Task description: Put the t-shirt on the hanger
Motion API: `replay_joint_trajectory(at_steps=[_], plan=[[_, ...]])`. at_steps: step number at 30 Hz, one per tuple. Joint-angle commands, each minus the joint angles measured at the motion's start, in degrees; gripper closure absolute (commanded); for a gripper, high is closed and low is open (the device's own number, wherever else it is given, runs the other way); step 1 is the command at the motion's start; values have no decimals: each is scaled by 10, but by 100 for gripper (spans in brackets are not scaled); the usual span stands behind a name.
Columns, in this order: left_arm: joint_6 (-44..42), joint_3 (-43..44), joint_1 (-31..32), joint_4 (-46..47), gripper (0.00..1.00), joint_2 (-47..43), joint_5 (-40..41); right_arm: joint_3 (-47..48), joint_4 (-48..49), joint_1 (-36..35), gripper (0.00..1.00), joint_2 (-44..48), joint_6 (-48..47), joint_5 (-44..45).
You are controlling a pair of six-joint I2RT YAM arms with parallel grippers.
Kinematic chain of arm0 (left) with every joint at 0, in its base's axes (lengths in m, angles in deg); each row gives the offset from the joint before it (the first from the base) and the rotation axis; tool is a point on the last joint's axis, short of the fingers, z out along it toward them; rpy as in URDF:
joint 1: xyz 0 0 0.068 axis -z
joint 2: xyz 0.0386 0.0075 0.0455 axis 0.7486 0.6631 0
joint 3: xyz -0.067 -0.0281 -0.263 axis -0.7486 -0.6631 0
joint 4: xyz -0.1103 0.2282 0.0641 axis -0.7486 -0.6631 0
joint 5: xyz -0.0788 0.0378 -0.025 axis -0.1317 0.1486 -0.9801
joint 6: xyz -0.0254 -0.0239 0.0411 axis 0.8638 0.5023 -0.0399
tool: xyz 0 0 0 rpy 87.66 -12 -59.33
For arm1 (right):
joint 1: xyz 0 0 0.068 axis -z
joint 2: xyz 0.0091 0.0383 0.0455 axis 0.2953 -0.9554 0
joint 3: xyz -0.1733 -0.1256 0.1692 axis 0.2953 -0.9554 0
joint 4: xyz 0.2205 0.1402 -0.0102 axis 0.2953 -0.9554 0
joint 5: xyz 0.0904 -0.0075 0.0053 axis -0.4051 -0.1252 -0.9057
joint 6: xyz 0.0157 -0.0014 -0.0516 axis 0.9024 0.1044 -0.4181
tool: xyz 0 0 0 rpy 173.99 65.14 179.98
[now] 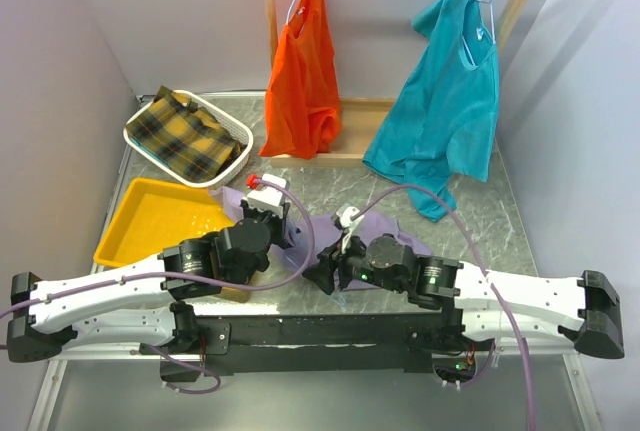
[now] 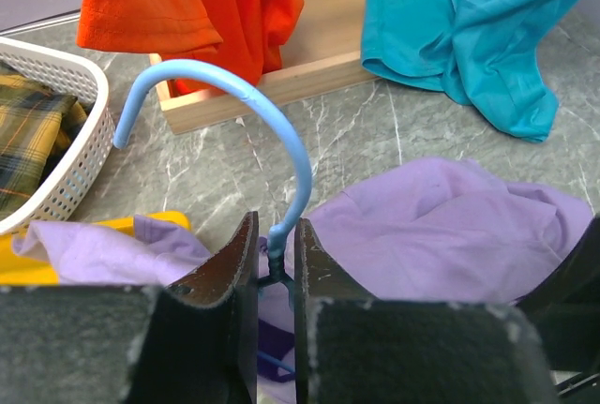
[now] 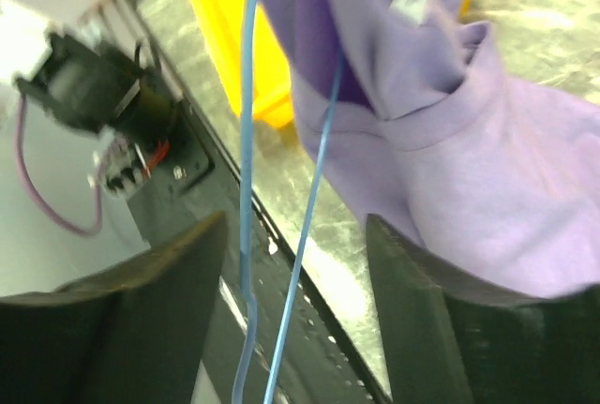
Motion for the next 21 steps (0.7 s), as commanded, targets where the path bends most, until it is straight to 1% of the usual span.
replay_joint_trajectory(at_steps=[1,2,4,5,6,7,8,9,10,11,12,17,21], plan=[[2,4,-1,18,99,3,15,61,-68,3,27,35,67,96],[2,1,-1,17,99,4,19,69,-84,8,24,41,92,106],[9,-2,-1,16,99,2,20,90,-124,37,21,41,116,100],[10,-6,-1,17,99,-4,17,94,-130,90,21,34,134,79],[10,-9,-1,19,99,-6,16,99,-131,122,21,26,139,39],[12,-11,-1,23,99,-10,14,102,-122,152,23,16,144,-44],[13,-16,-1,24,99,-14,12,106,-117,208,27,-14,151,-90],[14,-18,-1,25,99,-17,11,122,-114,224,29,-32,151,-123],[15,-19,-1,26,99,-18,11,136,-116,233,30,-54,147,-159],[16,-19,-1,24,99,-21,11,151,-123,238,32,-97,140,-159],[17,-19,-1,22,99,-22,10,181,-130,240,32,-119,137,-156],[23,-22,-1,8,99,-32,0,245,-132,242,39,-258,123,-170],[20,-27,-1,7,99,-46,-6,275,-140,241,41,-327,121,-161]])
